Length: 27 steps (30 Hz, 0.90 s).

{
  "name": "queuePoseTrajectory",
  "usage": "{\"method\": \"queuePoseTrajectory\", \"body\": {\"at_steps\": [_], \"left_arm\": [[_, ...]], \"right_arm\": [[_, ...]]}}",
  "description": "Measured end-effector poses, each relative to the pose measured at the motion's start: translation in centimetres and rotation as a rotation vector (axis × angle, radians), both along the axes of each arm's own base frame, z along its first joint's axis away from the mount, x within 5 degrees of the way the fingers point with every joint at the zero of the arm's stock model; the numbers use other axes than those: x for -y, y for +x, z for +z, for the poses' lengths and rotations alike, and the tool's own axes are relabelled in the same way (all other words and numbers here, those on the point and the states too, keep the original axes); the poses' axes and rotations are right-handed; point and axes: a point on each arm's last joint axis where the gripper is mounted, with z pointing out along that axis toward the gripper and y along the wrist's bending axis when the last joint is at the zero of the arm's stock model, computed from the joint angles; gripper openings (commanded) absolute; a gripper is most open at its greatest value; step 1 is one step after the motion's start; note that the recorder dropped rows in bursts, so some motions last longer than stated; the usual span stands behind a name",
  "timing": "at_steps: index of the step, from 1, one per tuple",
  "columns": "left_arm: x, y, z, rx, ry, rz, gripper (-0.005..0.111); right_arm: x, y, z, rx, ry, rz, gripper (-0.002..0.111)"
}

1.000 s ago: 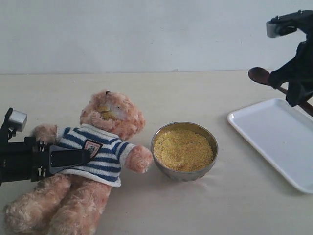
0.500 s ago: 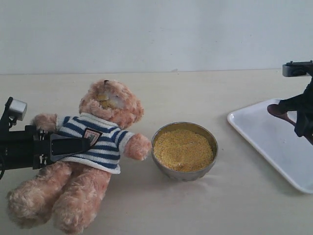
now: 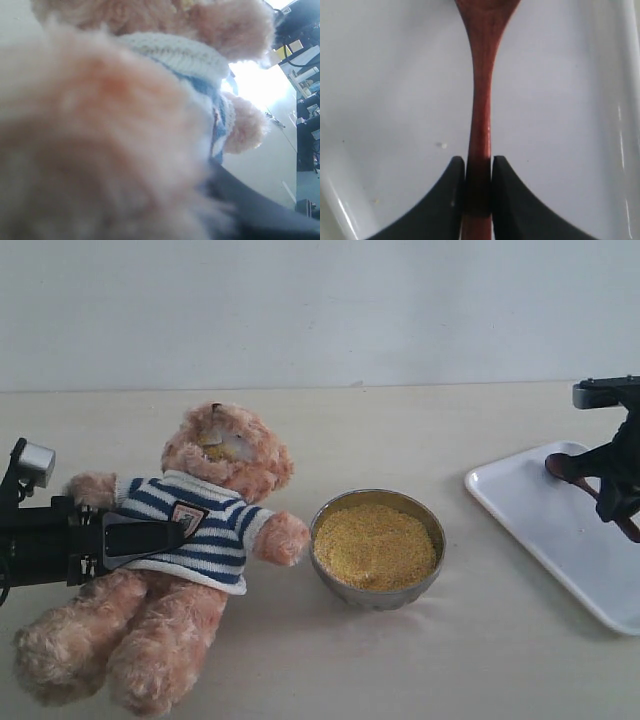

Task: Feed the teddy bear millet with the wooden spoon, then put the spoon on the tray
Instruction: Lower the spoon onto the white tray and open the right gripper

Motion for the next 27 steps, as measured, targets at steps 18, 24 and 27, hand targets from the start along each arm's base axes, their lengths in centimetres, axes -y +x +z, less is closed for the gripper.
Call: {"method": "queuePoseTrajectory", "body": {"at_steps": [18,24,27], "left_arm": [[0.0,0.0,0.0,-0.002,-0.001,0.001,0.005],[0.0,0.0,0.0,-0.002,-0.001,0.001,0.005],[0.0,0.0,0.0,-0.002,-0.001,0.001,0.005]], "right_arm": [[-0.1,-2.2,-1.7,-0.057,0.003,-0.045,0.0],[-0.2,-2.0,-1.4,-0.037,0.013,-0.06,0.028],[-0.2,-2.0,-1.4,-0.038,0.016,-0.075,0.048]]}}
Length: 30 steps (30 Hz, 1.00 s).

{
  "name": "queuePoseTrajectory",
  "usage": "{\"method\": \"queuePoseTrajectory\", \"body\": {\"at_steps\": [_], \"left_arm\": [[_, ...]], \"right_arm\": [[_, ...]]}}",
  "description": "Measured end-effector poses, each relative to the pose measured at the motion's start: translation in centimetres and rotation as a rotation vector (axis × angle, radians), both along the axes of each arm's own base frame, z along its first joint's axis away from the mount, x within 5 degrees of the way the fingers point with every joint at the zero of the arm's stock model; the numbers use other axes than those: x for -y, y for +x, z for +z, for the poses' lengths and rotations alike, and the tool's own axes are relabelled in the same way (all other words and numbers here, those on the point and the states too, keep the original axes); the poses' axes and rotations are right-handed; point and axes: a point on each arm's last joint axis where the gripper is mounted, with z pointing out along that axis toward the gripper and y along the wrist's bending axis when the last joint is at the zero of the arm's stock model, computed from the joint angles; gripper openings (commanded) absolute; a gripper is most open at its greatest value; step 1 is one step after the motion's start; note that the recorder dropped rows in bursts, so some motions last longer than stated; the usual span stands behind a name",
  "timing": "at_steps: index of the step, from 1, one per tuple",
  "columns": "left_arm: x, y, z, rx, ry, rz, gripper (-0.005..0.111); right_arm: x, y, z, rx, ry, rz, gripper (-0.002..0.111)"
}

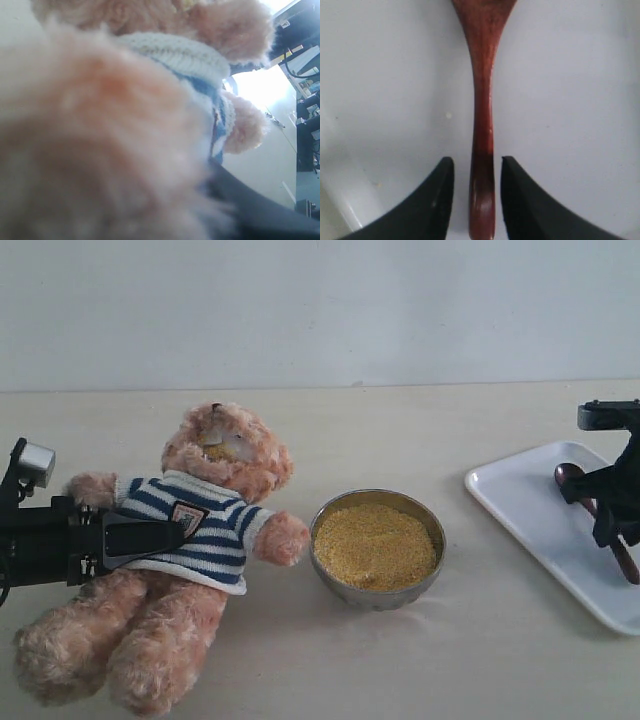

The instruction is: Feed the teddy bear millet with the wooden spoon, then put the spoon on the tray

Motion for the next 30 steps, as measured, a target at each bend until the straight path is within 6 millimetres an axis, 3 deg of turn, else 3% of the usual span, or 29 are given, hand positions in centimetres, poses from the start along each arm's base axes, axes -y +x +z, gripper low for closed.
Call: {"method": "queuePoseTrajectory", "body": {"at_steps": [11,12,14,16,21,23,30], "left_arm": [[0.0,0.0,0.0,-0.005,-0.002,0.002,0.005],[0.0,0.0,0.0,-0.005,-0.002,0.002,0.005],[0.0,0.0,0.0,-0.005,-0.002,0.002,0.005],[0.0,0.0,0.0,0.001,0.004,0.0,0.005],[-0.2,0.1,-0.4,0.034,0.067,-0.003,0.005],[-0.5,0.5,-0.7,0.034,0.124,0.012,0.005],[-1.1,1.8,-0.8,0.039,0.204,0.048,0.005]], "right_arm": [[0.0,-0.1,0.7,0.008,-0.002,-0.043,0.045],[0.1,-0.2,1.3,0.019,-0.004,-0.048,0.036],[0.1,-0.2,3.7,0.087,-0.013,-0.072,0.0],[0.2,-0.5,7.8,0.222,-0.018,-0.096,0.0],[-0.1,-1.8,12.8,0.389,0.008,-0.125,0.0],[-0.2,-2.2,13.6,0.403,0.01,-0.126,0.0],[-0.3,-2.8,13.4,0.336,0.023,-0.123,0.0]]}}
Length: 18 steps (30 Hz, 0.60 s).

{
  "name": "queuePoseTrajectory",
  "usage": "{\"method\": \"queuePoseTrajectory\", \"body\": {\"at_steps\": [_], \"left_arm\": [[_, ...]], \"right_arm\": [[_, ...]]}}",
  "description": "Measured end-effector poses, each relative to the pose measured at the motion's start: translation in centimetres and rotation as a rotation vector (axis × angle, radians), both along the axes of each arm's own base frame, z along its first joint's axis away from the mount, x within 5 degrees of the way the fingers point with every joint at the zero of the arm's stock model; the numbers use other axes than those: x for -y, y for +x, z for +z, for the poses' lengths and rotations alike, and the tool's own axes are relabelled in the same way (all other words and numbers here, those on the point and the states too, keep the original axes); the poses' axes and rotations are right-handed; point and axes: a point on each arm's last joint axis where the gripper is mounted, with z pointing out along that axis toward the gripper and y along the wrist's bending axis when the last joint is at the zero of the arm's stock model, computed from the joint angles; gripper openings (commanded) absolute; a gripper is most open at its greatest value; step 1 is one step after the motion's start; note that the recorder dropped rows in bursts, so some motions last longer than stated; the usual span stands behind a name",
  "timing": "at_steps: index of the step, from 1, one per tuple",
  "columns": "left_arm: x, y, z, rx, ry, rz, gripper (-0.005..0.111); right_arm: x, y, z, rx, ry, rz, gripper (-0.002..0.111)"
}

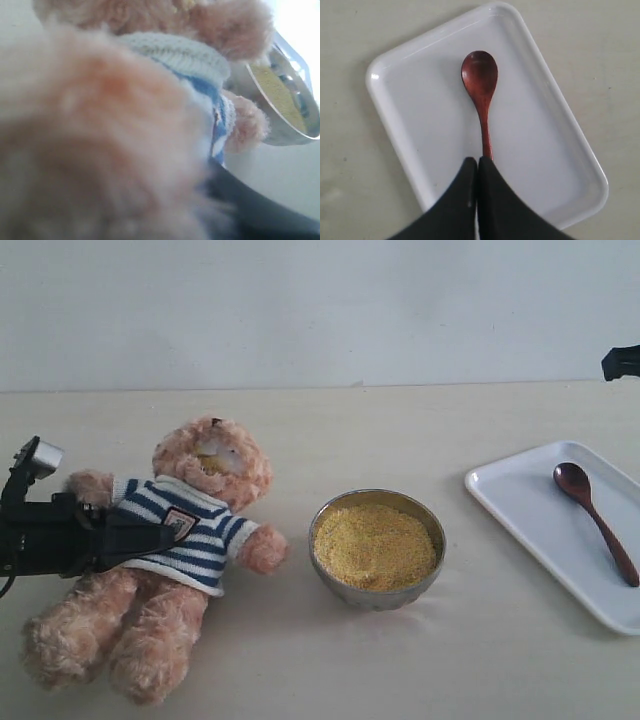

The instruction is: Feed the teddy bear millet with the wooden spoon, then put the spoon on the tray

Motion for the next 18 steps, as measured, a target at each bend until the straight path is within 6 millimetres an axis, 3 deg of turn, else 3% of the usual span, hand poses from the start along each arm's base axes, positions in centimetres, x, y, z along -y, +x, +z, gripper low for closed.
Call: {"method": "queuePoseTrajectory", "body": {"at_steps": [10,15,17,18], "left_arm": [[-0.1,0.8,-1.4,-0.081,-0.033,0.045,0.006],[-0.1,0.8,-1.3,-0.085,-0.039,0.047,0.052],[-0.1,0.8,-1.3,-0.085,-0.039,0.047,0.079],[-0.1,0.8,-1.4,-0.086,-0.041,0.046,0.085]], "right_arm": [[-0.2,-0.1,0.0,-0.01,0.023,0.015,0.0],[-0.3,-0.1,0.0,-0.007,0.023,0.022,0.0],[-0.3,0.0,0.0,-0.003,0.022,0.021,0.0],[-0.3,0.0,0.0,-0.003,0.023,0.021,0.0]]}}
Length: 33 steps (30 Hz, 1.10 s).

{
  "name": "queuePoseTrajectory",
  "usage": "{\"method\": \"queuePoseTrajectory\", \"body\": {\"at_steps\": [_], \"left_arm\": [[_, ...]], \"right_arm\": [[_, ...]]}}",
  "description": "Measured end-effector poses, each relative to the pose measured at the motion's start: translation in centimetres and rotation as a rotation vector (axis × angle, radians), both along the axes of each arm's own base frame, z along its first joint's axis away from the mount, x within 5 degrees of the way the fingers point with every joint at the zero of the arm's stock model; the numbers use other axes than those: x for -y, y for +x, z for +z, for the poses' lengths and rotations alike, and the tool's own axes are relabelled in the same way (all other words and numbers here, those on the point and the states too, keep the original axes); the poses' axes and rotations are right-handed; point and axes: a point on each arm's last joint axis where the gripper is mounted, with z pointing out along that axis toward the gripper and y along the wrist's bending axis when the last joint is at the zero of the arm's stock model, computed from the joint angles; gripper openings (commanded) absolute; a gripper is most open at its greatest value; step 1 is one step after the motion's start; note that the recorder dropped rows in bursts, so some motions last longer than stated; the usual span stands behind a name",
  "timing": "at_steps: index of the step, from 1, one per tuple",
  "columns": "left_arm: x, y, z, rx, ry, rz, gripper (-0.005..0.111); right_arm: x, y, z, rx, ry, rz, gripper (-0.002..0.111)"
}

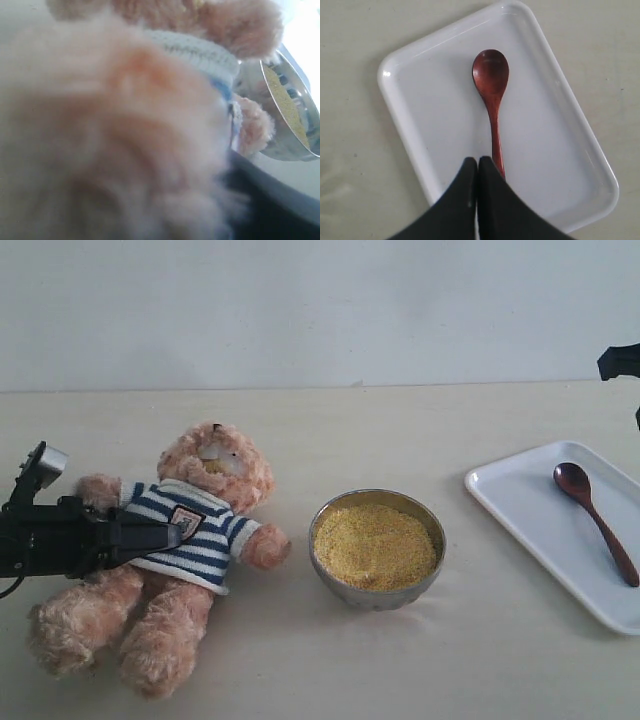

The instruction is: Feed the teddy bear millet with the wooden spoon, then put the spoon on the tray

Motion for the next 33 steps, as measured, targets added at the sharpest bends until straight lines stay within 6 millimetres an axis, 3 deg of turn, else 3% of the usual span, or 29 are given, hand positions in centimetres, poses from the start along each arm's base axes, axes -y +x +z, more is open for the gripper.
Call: {"method": "queuePoseTrajectory", "body": {"at_steps": [3,15,33], "left_arm": [[0.0,0.0,-0.2,-0.017,-0.009,0.006,0.09],[-0.3,-0.1,-0.1,-0.04,-0.008,0.021,0.09],[-3.9,-1.2,4.2,-0.034,0.046,0.048,0.086]], "right_arm": [[0.0,0.0,0.0,0.001,0.002,0.001,0.0],[0.0,0.0,0.0,0.003,0.001,0.002,0.0],[-0.1,0.0,0.0,0.004,0.008,0.004,0.0]]}}
